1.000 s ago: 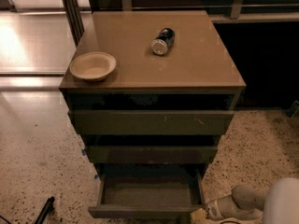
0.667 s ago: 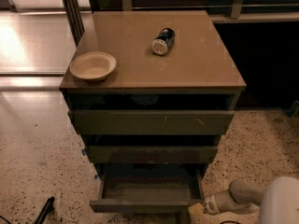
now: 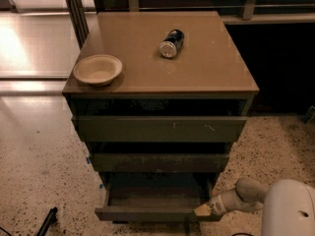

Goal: Close bottom drawer

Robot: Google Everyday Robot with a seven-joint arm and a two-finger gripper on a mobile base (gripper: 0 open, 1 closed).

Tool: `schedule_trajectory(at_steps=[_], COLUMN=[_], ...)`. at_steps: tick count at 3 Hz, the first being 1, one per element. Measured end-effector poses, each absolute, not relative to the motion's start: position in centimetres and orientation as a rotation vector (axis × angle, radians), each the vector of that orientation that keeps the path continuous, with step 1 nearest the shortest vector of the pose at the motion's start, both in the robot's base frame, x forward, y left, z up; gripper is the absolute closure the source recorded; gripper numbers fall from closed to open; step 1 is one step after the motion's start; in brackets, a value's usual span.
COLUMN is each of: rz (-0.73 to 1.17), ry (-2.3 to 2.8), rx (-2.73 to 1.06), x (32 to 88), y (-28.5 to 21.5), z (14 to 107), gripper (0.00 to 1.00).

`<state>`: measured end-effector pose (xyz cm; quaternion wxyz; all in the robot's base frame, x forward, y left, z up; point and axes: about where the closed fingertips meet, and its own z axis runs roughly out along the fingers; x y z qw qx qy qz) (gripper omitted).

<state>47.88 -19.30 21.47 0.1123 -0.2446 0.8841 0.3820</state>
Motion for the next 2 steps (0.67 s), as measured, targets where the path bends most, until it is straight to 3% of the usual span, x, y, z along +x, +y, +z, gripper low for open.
schedule_trajectory(at_steps=[2], rz=[1.114], ry=[2.577], rx=[-0.779], x=[49.07], y=[-18.63], z=[21.90], gripper=[1.00])
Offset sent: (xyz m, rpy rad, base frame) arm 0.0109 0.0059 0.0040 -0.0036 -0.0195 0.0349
